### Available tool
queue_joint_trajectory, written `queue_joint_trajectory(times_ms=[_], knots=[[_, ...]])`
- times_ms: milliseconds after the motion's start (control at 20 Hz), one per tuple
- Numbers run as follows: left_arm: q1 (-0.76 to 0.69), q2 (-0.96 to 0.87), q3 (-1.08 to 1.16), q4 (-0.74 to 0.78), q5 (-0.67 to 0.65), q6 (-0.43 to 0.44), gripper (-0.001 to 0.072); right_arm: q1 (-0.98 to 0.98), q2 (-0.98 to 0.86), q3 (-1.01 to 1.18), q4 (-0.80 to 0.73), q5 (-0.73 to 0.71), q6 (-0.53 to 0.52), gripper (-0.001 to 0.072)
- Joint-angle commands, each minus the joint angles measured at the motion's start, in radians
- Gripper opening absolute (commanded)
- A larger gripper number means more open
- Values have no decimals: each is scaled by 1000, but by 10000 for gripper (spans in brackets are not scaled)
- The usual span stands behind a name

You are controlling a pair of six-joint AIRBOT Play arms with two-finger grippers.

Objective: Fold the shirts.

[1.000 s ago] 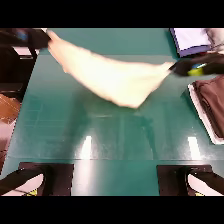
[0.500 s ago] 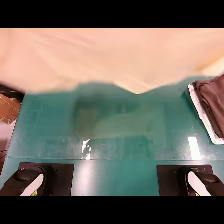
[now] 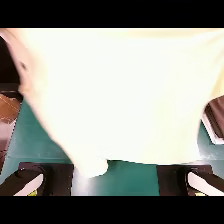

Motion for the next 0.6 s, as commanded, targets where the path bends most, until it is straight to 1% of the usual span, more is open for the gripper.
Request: queue_joint_trajectory(times_ms=[0, 50, 150, 250, 300, 350, 400, 450, 500, 550], knots=[[1, -167, -187, -1, -36, 19, 27, 130, -213, -121, -87, -42, 1, 17], [1, -217, -252, 5, 4, 19, 27, 145, -273, -146, -87, -78, 1, 17], [1, -314, -341, 61, 126, 18, 27, 154, -393, -147, -79, -126, 1, 18], [1, -401, -354, 142, 219, 8, 29, 152, -487, -96, -68, -131, 2, 19], [1, -423, -354, 159, 253, 9, 109, 149, -521, -60, -67, -129, 2, 20], [1, -434, -354, 167, 290, 5, 449, 143, -545, -22, -67, -114, 2, 81], [1, -435, -352, 176, 318, -20, 611, 142, -562, 21, -66, -93, 2, 322], [1, -435, -338, 186, 313, -27, 609, 131, -571, 60, -65, -65, 2, 387], [1, -431, -319, 200, 282, -27, 609, 122, -572, 89, -46, -30, 1, 387], [5, -422, -297, 220, 224, -27, 609, 107, -562, 104, -13, 12, 1, 387]])
